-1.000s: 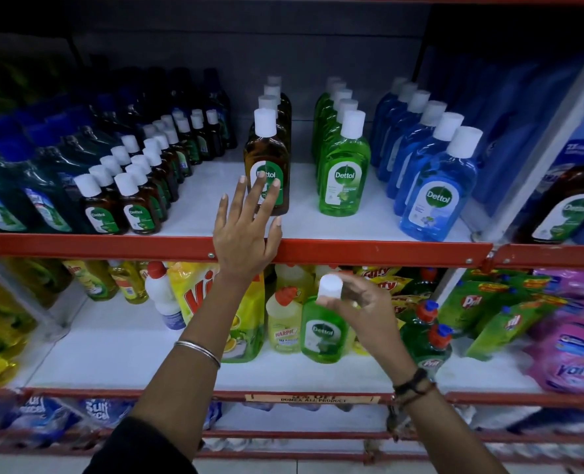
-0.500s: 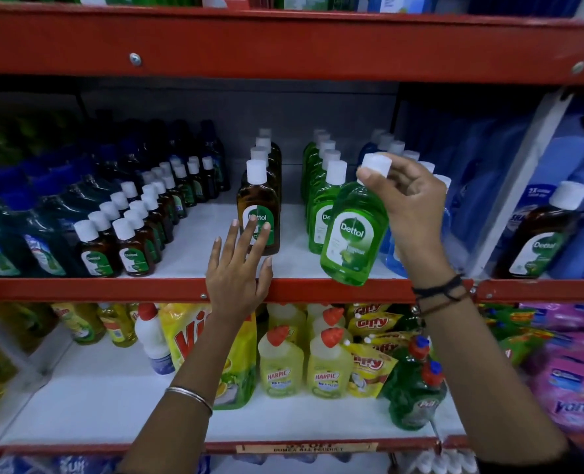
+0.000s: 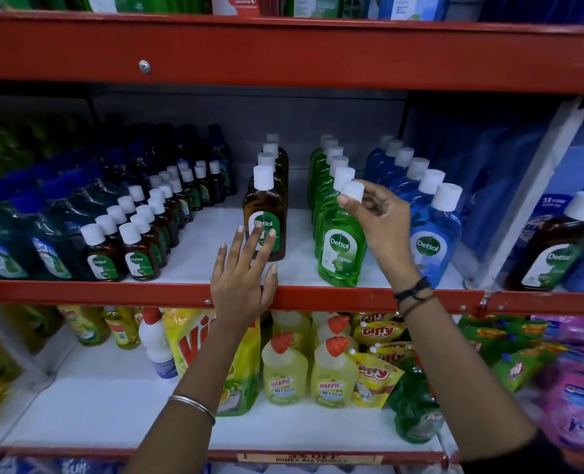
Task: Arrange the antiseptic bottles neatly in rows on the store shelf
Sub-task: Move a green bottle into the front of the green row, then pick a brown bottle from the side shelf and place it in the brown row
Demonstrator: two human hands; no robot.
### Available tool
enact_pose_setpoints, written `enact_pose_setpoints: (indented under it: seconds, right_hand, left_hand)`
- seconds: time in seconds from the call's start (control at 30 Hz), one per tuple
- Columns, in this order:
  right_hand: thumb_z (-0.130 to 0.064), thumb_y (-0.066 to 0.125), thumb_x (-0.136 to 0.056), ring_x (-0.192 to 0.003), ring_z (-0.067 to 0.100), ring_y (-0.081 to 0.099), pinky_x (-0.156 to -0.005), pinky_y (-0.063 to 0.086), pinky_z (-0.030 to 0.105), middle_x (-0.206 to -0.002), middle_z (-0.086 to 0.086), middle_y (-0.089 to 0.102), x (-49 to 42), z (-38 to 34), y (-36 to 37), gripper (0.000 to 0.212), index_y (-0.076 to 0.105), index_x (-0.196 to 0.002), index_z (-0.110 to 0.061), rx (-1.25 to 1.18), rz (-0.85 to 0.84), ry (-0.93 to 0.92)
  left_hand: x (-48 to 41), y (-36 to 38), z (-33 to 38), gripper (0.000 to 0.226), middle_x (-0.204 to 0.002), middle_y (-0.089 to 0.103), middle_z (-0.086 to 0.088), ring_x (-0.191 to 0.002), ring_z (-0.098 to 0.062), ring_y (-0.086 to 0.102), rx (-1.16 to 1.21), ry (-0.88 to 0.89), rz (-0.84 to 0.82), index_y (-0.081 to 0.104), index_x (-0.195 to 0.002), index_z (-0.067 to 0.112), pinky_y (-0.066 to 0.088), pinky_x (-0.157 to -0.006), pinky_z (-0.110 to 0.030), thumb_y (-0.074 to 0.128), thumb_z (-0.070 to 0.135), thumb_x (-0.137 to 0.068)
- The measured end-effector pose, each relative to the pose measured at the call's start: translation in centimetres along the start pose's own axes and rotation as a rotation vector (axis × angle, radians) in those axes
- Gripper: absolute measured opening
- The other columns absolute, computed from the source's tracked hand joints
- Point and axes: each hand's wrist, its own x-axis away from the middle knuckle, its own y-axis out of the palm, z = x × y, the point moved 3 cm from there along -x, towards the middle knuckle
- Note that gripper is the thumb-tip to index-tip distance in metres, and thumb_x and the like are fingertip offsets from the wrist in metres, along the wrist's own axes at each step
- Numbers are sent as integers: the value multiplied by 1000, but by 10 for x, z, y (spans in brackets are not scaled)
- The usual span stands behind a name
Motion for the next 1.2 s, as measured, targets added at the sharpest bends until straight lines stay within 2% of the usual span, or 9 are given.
enact_pose_setpoints:
  seconds: [0.13,0.23,0.47,0.53,0.67,0.87,0.97,1.07,1.2]
  right_hand:
    - [-34,74,-78,-91,15,69,-81,57,30,-100,4,73,5,-7,-2,38,69,-110,-13,89,-24,-23]
    - [-36,71,-81,-87,-3,65,-77,52,16,-99,-4,70,15,-18,-16,41,65,-116,-14,146,5,-55]
    - [-19,63,-90,-86,-2,62,-76,49,17,-89,-23,68,39,-41,-111,20,65,-109,-14,163,321,-317]
    - [-22,62,-91,-88,0,63,-78,51,23,-92,-26,68,36,-38,-147,20,66,-108,-12,207,463,-383]
    - [-28,60,-92,-103,30,59,-88,49,48,-106,-7,60,20,-15,-218,31,61,-117,-11,336,640,-399]
    - [-22,61,-91,-118,20,53,-103,45,41,-135,12,53,-2,21,-268,49,45,-136,-9,331,411,-37]
    - [-16,60,-92,-109,22,61,-97,49,41,-121,11,64,-7,20,-278,37,56,-127,-6,371,293,-18]
    - [-11,65,-87,-93,6,66,-94,53,43,-95,-13,73,-9,19,-285,31,62,-117,-5,356,301,1]
    - [-17,72,-81,-104,27,64,-93,53,49,-109,13,69,4,3,-279,37,62,-115,-10,389,385,-41]
  left_hand:
    - [0,-1,0,54,-151,45,-5,-143,-25,35,1,-6,-15,31,-149,28,34,-111,-49,36,37,-97]
    - [0,-1,2,53,-152,43,-4,-144,-25,35,-4,-9,-34,32,-150,28,34,-112,-50,35,37,-97]
    - [3,1,1,52,-154,41,-5,-145,-27,32,-39,-28,-56,34,-150,24,33,-111,-53,28,40,-101]
    - [4,-1,3,52,-153,42,-6,-145,-28,33,-46,-40,-54,38,-149,21,32,-110,-54,28,40,-101]
    - [3,-4,5,54,-151,44,-9,-144,-30,33,-52,-64,-64,42,-147,17,29,-111,-55,31,39,-99]
    - [4,-6,6,55,-153,41,-9,-145,-30,31,-49,-97,-90,41,-147,17,29,-112,-55,32,40,-98]
    - [3,-7,7,56,-153,40,-10,-146,-30,30,-43,-96,-99,42,-147,16,29,-112,-55,32,40,-97]
    - [3,-7,7,57,-154,39,-10,-146,-30,29,-28,-95,-107,41,-147,15,29,-112,-55,31,41,-97]
    - [3,-5,4,58,-155,38,-10,-147,-31,28,-21,-94,-114,41,-147,15,29,-112,-56,30,42,-97]
